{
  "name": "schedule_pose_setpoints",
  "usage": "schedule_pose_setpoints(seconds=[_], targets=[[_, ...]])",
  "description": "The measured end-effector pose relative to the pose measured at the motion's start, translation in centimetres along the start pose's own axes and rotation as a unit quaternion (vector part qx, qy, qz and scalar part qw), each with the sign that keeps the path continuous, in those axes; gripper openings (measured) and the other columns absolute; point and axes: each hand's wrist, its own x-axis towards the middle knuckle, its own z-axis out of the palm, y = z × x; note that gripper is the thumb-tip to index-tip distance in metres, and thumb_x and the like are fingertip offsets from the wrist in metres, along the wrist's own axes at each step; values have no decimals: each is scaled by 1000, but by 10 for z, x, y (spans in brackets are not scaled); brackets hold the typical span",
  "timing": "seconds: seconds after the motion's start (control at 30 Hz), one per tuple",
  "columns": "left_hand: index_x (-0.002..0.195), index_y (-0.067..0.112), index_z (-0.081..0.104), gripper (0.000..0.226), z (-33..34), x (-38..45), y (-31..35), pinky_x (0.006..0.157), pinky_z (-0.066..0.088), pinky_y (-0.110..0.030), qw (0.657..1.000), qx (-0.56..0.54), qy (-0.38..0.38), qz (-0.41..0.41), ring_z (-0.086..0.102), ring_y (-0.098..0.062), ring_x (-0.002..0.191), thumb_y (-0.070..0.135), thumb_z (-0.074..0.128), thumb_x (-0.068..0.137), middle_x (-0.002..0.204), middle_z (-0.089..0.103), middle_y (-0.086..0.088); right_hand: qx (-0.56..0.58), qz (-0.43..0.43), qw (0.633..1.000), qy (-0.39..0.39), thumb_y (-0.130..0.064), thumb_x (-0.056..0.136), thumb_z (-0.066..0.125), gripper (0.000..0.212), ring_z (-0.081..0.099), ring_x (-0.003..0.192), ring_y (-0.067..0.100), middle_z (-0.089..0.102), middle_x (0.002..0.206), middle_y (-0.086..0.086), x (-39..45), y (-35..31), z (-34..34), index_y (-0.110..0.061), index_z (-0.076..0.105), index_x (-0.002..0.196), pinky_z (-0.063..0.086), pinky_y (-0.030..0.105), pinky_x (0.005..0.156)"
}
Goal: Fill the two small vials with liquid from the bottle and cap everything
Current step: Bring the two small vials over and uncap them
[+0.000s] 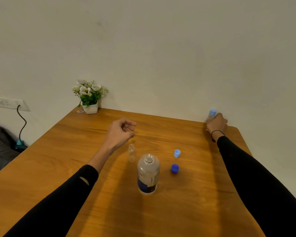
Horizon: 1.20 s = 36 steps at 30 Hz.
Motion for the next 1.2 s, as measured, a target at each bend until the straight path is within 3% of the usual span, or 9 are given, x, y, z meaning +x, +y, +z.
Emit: schedule_pose_setpoints(seconds=[0.07,0.17,0.3,0.53,0.63,0.8,0.97,1.1,1.2], targets=[[116,15,75,38,0,1,4,83,62,-30,1000,1,-5,9,68,-16,92,-6,76,84,105,75,-4,-15,-38,999,9,-54,83,58,50,69,80,33,67,96,12,-18,-12,-8,-9,61,105,60,43,72],[121,15,74,30,2,0,13,78,56,-13,999,-13,-9,41,68,-10,97,6,77,93,110,74,-1,2,-128,992,-9,-36,88,74,35,59,77,24,63,89,6,-84,-60,-27,-7,63,104,46,33,67],[133,15,72,33,10,-7,37,83,52,-5,994,-47,-37,96,68,-4,108,21,74,101,122,74,1,65,-243,966,-58,-30,86,71,26,49,60,15,61,71,4,-166,-105,-32,-12,53,83,41,30,55],[148,12,62,49,1,-43,73,87,66,-31,976,-133,-133,111,74,-14,118,23,74,102,128,77,-4,216,-272,899,-268,-19,93,78,23,78,74,21,76,86,11,-263,-145,-69,-1,67,102,66,48,66],[144,11,64,48,-10,-62,77,78,68,-30,979,-134,-103,117,77,-10,110,21,78,98,120,79,-3,110,-341,889,-284,-15,91,80,22,76,74,18,76,85,5,-270,-153,-96,-7,71,108,66,40,68],[134,9,69,41,-18,-81,81,71,68,-29,983,-70,-16,168,75,-7,103,16,81,95,111,77,1,92,-364,884,-278,-41,98,69,30,71,65,23,71,80,6,-280,-181,-136,-13,67,108,62,35,57],[131,9,72,37,-25,-99,90,70,67,-27,977,-41,-4,210,72,1,101,15,81,95,106,74,7,12,-463,860,-216,-40,99,69,37,45,62,15,54,69,0,-289,-194,-145,-6,59,86,35,28,59],[134,5,69,39,-34,-112,82,78,70,-40,980,-61,-70,177,75,-17,112,16,79,97,116,78,-4,-23,-518,812,-267,-9,94,72,12,54,75,18,62,87,4,-297,-190,-158,-10,62,100,44,33,69],[137,6,68,41,-38,-122,75,81,69,-44,976,-84,-103,171,75,-20,115,16,78,98,120,78,-8,-83,-516,783,-336,-21,94,74,54,58,104,19,54,124,6,-307,-185,-162,-27,48,140,54,32,87]])
